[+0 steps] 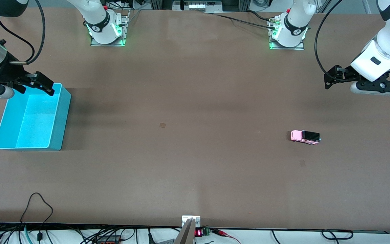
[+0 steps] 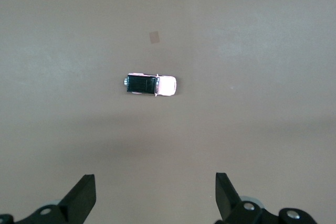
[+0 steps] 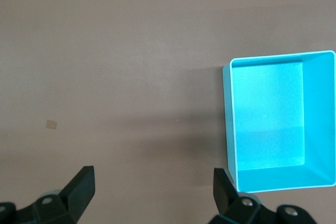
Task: Wind and store pink jeep toy
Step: 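Move the left gripper toward the pink toy jeep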
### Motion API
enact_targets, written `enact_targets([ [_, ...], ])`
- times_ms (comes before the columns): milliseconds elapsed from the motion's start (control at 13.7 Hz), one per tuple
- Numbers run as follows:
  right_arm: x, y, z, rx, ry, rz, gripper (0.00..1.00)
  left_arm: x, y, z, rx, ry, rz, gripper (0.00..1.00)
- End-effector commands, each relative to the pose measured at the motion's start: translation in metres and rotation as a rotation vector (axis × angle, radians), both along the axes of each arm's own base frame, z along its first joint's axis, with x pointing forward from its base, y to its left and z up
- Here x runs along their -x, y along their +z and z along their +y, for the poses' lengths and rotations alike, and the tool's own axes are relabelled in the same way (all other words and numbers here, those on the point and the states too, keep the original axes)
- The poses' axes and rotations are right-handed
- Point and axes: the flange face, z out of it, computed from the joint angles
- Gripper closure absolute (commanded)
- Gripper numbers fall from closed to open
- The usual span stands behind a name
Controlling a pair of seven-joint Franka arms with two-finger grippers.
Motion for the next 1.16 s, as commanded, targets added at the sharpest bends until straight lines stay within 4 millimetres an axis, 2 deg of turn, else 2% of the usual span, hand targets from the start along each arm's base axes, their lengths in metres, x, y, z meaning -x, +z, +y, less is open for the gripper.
enact_targets([
  [0, -0.005, 0.002, -0.001, 0.001, -0.002, 0.001, 0.0, 0.007, 0.002, 0.001, 0.009, 0.006, 0.005, 0.0],
  [510, -0.006, 0.003, -0.001, 0.001, -0.002, -0.001, 0.0, -0.001, -0.006, -0.003, 0.005, -0.001, 0.046, 0.0],
  [655, -0.006, 0.003, -0.001, 0.0, -0.002, -0.001, 0.0, 0.003, -0.009, -0.002, 0.002, 0.004, 0.084, 0.0],
  [801, -0.006, 0.003, -0.002, 0.001, -0.003, -0.001, 0.0, -0.001, -0.017, -0.001, 0.004, -0.003, 0.1, 0.0],
  [1092, -0.006, 0.002, -0.001, 0.001, -0.002, 0.001, 0.0, -0.007, -0.018, 0.0, 0.011, -0.025, 0.158, 0.0],
])
